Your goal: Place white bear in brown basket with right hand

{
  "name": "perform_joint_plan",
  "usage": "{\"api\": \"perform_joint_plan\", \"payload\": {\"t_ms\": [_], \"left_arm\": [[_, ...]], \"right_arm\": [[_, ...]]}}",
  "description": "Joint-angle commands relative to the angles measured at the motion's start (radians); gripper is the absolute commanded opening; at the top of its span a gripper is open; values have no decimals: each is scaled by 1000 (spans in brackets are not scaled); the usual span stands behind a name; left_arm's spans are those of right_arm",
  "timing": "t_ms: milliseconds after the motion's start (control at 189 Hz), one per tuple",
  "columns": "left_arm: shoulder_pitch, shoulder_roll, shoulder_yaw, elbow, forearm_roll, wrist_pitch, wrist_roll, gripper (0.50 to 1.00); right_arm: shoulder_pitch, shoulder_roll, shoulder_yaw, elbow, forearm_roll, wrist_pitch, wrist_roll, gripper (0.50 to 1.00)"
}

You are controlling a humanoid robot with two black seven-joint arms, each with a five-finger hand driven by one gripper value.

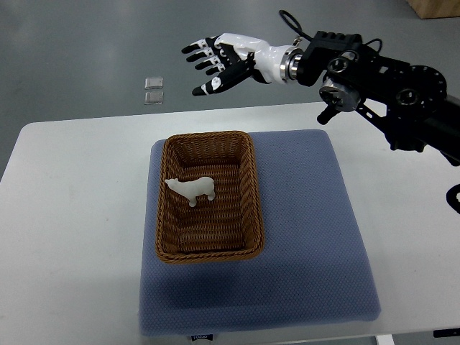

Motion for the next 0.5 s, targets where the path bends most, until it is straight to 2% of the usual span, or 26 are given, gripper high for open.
{"api": "perform_joint_plan", "payload": {"t_ms": [0,90,148,243,497], "left_arm": [[0,0,1,-3,1,0,0,1000],[0,0,1,-5,1,0,0,1000],[0,0,1,-5,1,0,0,1000],[0,0,1,-5,1,0,0,1000],[0,0,1,-11,3,0,0,1000]], "right_arm": [[-128,-7,223,1,146,-15,30,895],[-226,4,350,-6,266,-64,76,915],[-283,13,411,-10,335,-97,133,919],[-358,56,483,-21,376,-106,195,924],[-502,176,683,-30,378,-98,210,926]]}}
